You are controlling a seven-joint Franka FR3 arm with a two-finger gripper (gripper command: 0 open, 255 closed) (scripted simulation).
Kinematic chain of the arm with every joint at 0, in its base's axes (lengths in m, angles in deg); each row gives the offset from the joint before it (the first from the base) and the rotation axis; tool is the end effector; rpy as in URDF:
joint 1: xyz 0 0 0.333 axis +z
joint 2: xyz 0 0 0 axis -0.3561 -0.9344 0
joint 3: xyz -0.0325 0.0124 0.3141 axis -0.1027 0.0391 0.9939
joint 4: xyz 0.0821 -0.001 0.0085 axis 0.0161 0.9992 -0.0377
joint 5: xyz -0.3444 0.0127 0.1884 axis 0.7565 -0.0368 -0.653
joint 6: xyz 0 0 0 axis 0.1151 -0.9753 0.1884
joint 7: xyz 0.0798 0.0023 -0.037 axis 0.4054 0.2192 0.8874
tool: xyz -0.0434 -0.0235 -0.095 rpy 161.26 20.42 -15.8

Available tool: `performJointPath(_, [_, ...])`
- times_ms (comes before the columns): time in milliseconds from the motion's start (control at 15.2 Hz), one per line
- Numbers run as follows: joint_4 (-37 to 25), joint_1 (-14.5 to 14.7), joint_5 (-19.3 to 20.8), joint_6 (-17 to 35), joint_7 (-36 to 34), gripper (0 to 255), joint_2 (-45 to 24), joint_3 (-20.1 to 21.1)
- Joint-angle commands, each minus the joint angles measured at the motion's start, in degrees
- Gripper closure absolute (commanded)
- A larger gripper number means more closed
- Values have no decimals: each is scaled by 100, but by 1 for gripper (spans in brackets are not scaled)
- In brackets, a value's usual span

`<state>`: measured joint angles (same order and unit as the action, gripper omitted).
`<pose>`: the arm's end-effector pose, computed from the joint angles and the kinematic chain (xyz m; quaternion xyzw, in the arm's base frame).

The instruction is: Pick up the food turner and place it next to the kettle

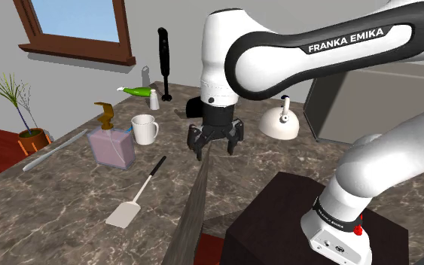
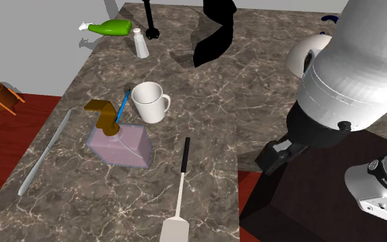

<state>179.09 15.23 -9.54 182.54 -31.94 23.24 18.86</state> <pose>0.3298 0.2674 0.4653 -0.9723 0.2325 0.0226 0.0013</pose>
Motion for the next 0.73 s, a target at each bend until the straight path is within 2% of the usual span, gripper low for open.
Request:
performJointPath(0, [-233, -231, 101, 322, -704, 0, -434, 463])
performJointPath(198, [-661, -689, 524, 717, -1773, 0, -1178, 1168])
performJointPath(330, [-986, -1027, 1037, 947, -2612, 0, -1799, 1668])
performJointPath(462, [-1350, -1329, 1834, 1110, -3619, 0, -2593, 2155])
performJointPath(528, [-1554, -1387, 2356, 1139, -4194, 0, -3071, 2323])
performJointPath(594, [-1776, -1317, 2902, 1119, -4771, 0, -3564, 2369])
performJointPath(660, [-2011, -1121, 3380, 1063, -5283, 0, -4007, 2278])
